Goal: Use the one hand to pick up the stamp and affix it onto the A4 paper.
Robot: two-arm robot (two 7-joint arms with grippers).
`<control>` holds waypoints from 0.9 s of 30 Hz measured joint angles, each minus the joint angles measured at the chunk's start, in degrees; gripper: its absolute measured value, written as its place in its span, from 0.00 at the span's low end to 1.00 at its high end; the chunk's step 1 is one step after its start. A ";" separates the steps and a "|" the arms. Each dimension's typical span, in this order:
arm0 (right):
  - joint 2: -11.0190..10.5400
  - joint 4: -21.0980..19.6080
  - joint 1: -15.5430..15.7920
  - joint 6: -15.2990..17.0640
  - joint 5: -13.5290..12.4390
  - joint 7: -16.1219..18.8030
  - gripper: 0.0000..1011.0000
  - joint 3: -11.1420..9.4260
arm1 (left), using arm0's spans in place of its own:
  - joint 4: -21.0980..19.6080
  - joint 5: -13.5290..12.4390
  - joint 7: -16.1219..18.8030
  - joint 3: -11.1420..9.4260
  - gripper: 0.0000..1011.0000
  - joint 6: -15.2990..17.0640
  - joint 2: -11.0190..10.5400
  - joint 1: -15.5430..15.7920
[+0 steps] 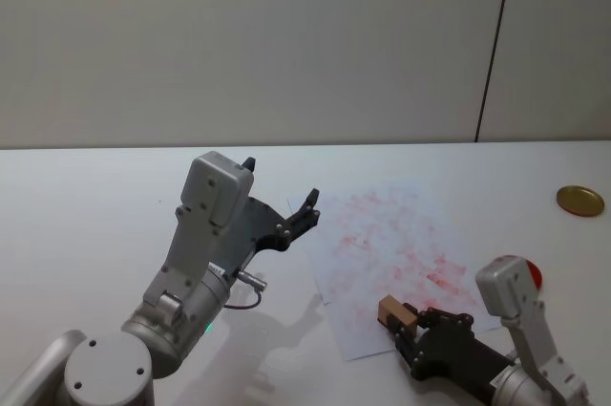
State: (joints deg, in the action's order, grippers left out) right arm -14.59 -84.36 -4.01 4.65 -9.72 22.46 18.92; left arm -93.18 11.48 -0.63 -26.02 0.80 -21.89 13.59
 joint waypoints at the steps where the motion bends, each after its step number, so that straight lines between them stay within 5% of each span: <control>1: -0.01 0.03 -0.03 0.05 0.04 0.02 0.22 0.00 | 0.00 0.00 0.00 0.00 0.98 0.00 0.00 0.00; 15: -0.22 -0.05 -0.23 0.95 0.09 0.36 0.22 0.00 | 0.00 0.00 0.00 0.00 0.98 0.00 0.00 0.00; 27: -1.08 -3.51 -0.27 -0.86 -2.55 -1.47 0.22 -1.43 | 0.00 0.00 0.00 0.00 0.98 0.00 0.00 0.00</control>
State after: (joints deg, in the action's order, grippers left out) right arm -15.67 -87.87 -4.28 3.78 -12.27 20.99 17.49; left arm -93.18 11.48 -0.63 -26.02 0.80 -21.89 13.59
